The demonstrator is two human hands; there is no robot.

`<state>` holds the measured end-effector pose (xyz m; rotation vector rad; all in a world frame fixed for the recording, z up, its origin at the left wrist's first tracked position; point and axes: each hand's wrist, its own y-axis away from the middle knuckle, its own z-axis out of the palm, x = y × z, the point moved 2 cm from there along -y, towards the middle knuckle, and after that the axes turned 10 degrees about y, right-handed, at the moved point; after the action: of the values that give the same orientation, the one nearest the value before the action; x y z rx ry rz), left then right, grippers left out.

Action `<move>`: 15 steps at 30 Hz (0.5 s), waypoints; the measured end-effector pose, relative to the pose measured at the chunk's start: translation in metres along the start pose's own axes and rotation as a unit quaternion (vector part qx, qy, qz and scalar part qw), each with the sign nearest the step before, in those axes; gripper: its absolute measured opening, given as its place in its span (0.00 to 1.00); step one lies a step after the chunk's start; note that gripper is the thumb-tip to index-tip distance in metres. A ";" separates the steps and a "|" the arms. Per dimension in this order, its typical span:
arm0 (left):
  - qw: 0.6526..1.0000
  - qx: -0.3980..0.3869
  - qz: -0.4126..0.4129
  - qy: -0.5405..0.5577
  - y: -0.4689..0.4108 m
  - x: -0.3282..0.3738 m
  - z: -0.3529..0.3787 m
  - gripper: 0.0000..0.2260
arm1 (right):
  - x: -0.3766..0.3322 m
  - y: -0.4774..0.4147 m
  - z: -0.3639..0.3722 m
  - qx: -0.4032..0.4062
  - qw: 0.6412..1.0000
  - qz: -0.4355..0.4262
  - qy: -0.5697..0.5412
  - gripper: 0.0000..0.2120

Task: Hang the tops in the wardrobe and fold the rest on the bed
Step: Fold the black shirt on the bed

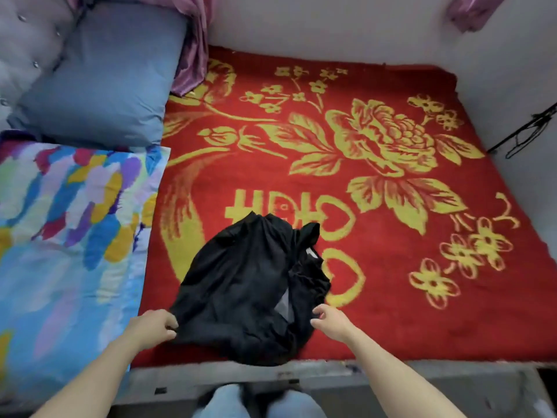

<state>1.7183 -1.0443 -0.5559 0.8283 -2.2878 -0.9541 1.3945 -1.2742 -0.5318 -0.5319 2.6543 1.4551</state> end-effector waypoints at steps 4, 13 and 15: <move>1.000 0.001 0.012 0.014 -0.005 0.030 0.013 0.13 | 0.015 0.001 0.012 -0.002 0.999 0.041 -0.002 0.18; 0.994 -0.002 0.071 0.086 -0.030 0.103 0.026 0.13 | 0.031 -0.031 0.027 0.019 0.996 0.071 -0.050 0.19; 0.993 -0.001 0.058 0.107 -0.032 0.105 0.028 0.14 | 0.026 -0.045 0.032 0.022 0.996 0.071 -0.054 0.21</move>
<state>1.6395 -1.1239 -0.5742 0.7494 -2.1242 -0.7766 1.3820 -1.2765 -0.5914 -0.2574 2.6804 1.4112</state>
